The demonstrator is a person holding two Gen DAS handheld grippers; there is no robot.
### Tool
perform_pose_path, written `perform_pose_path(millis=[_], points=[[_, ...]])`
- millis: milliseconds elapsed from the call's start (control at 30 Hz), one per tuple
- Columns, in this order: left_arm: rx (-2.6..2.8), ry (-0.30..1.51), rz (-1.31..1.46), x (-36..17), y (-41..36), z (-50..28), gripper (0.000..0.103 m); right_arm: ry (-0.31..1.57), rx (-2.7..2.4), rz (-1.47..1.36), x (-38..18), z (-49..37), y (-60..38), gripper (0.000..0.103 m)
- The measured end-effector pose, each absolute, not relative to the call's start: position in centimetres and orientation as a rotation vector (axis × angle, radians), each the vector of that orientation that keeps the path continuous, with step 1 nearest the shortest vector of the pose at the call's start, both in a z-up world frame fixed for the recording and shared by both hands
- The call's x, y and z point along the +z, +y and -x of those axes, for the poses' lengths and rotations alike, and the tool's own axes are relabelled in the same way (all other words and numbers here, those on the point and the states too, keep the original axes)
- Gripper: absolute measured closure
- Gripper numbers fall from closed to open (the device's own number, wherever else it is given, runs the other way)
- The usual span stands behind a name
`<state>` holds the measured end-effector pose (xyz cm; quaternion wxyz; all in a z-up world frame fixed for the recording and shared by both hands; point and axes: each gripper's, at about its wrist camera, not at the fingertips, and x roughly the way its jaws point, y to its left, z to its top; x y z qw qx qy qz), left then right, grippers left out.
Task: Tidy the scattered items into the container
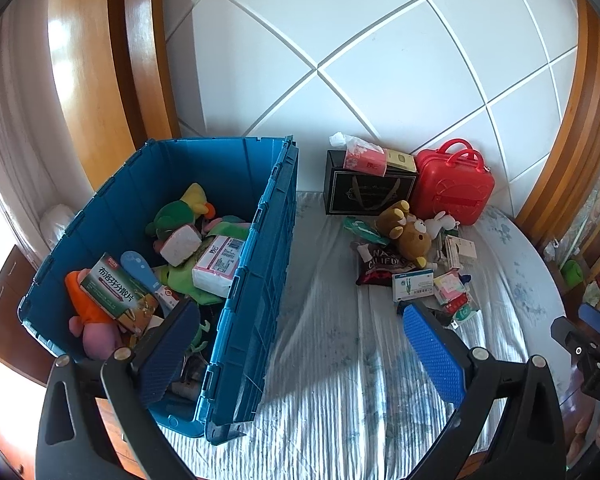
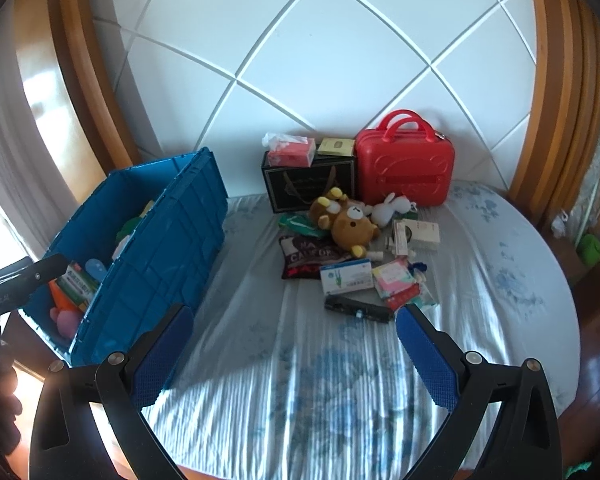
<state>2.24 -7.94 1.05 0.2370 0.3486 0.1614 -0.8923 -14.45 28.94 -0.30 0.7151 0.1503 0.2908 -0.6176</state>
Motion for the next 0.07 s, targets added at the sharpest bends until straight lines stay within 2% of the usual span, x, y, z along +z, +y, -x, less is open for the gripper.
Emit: perform_pose_path(millis=[67], points=[[-2.449, 0.44, -0.955, 1.08, -7.8, -2.15, 0.0, 0.641, -1.372, -0.335, -0.27, 14.76, 29.04, 0.0]])
